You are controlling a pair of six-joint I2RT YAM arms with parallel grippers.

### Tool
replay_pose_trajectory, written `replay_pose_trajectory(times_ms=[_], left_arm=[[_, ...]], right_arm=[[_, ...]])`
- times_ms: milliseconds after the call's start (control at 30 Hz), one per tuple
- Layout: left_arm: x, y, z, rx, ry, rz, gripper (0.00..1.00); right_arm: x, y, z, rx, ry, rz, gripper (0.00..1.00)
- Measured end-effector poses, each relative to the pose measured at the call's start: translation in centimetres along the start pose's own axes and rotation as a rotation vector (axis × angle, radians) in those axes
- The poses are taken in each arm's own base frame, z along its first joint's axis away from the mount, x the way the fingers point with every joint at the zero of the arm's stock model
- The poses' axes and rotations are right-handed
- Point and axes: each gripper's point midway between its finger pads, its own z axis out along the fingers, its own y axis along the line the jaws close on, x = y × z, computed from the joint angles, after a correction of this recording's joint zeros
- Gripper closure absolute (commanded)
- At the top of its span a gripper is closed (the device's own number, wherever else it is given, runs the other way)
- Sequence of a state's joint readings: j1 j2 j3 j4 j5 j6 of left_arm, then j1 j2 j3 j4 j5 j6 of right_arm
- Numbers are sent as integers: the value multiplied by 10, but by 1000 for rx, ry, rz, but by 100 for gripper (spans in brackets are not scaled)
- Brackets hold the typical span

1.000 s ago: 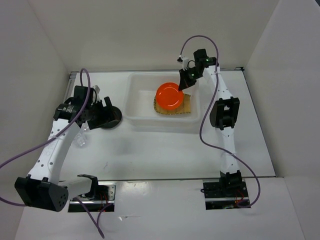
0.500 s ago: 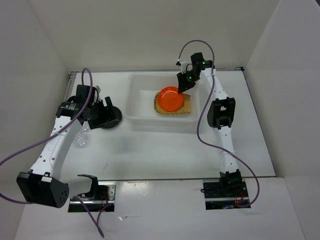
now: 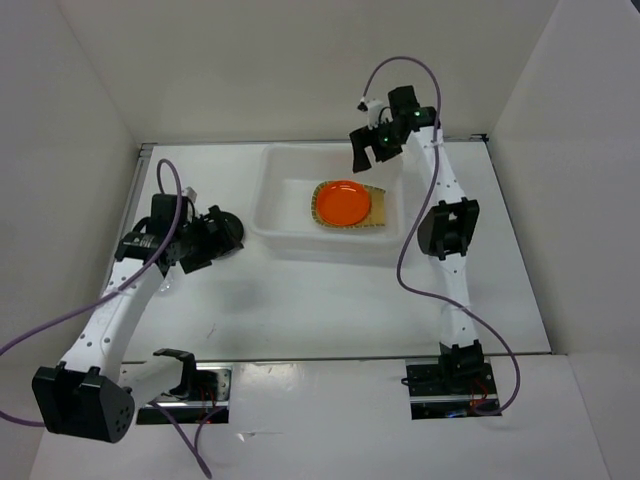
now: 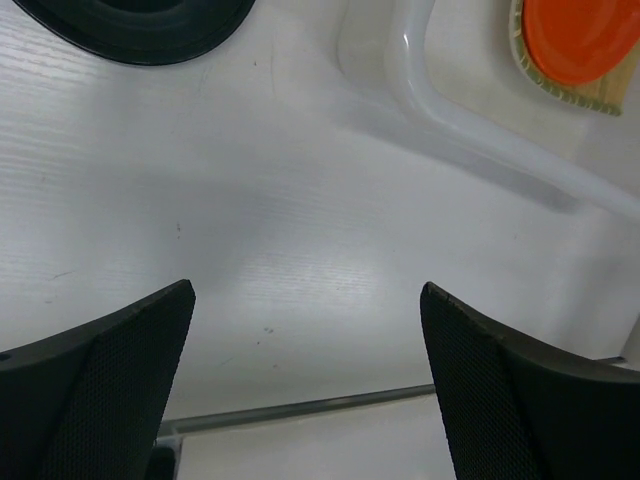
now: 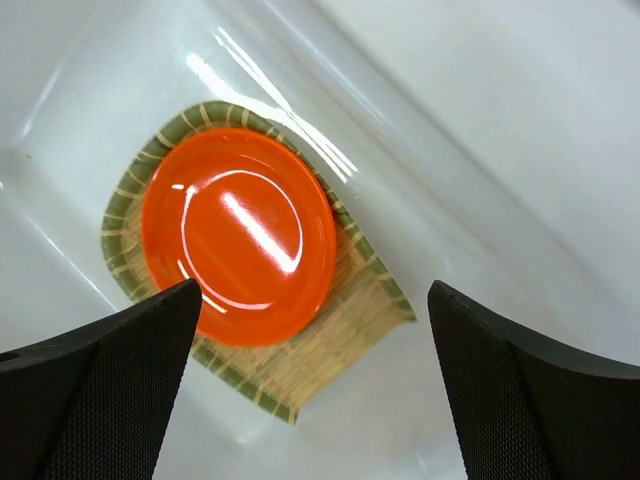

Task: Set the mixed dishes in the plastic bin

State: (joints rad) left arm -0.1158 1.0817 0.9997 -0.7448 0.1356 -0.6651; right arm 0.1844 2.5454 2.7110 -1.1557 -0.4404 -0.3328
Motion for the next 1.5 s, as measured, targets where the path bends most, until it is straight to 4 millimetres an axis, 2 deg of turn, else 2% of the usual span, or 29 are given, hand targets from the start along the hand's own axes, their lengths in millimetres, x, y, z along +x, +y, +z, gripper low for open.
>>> replay_pose_trajectory(times_ms=[67,167,267,333,400,700,867,967,1100,1300,1500], left_arm=[[0,4,5,16,-19,-35,0],[2,13,20,5,-23,-96,0],[2,27,38,-50,-13,-159,0],[-2,35,49,-83,-27,-207,0],[-7,42,59,-106,-63,-243,0],[-32,60,84,-169,-218,-392,0],[-17,85,119,-285,-156,-466,0],[-6,98,133,-342,-117,-511,0],[-17,95,134,-337,-152,-541,0],[-23,100,137,-360,-190,-577,0],[-33,101,148,-372,-221,-611,12]], right_arm=[[-21,0,-31,34,-60,-24,2],[-47,4,-89,90,-150,-66,2],[-62,7,-140,151,-214,-102,2],[-64,5,-163,190,-233,-108,2],[-62,-1,-176,216,-238,-105,2],[-36,-25,-186,293,-162,-48,2],[-29,-20,-201,318,-146,-40,2],[-30,-18,-211,336,-154,-43,2],[-31,-17,-217,351,-161,-46,2],[-23,-21,-213,363,-131,-34,2],[-21,-24,-216,386,-122,-31,2]])
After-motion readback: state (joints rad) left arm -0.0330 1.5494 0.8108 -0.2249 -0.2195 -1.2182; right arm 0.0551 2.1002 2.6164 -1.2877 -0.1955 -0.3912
